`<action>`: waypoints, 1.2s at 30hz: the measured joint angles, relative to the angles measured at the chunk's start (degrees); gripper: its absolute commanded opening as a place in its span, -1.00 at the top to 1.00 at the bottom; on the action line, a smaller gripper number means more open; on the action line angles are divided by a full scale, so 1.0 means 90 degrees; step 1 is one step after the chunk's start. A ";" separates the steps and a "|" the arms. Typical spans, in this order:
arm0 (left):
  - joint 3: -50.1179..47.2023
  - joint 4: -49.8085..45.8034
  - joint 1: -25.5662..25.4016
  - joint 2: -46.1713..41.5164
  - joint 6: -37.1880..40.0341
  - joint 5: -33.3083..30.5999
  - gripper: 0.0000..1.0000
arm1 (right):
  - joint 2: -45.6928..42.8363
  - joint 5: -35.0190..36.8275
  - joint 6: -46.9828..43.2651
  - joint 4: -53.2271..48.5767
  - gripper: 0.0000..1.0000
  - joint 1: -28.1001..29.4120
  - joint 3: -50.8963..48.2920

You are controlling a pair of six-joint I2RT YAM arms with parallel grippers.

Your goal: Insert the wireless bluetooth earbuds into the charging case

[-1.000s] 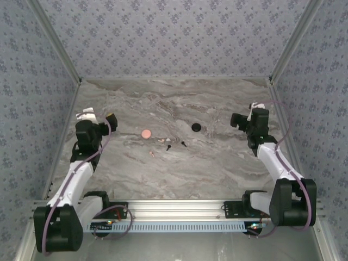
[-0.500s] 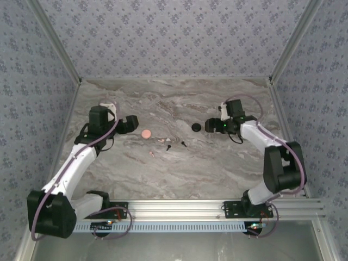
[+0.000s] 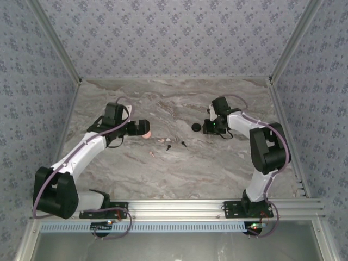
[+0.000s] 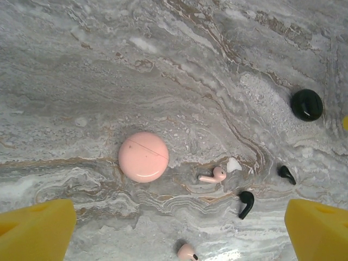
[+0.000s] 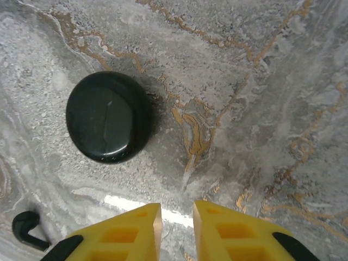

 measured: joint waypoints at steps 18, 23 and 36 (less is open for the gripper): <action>0.0044 -0.0039 -0.0100 0.0209 -0.0002 0.0121 -0.97 | 0.1353 0.0168 0.0100 -0.0355 0.61 0.0151 0.1569; 0.0053 -0.0036 -0.0102 0.0238 -0.0005 0.0243 -0.97 | 0.1588 0.0121 0.0000 -0.0512 0.60 0.0204 0.1938; 0.0690 0.0097 -0.0469 0.1285 -0.0112 0.0826 -0.76 | 0.1994 -0.0185 -0.0177 -0.0726 0.46 0.0384 0.2613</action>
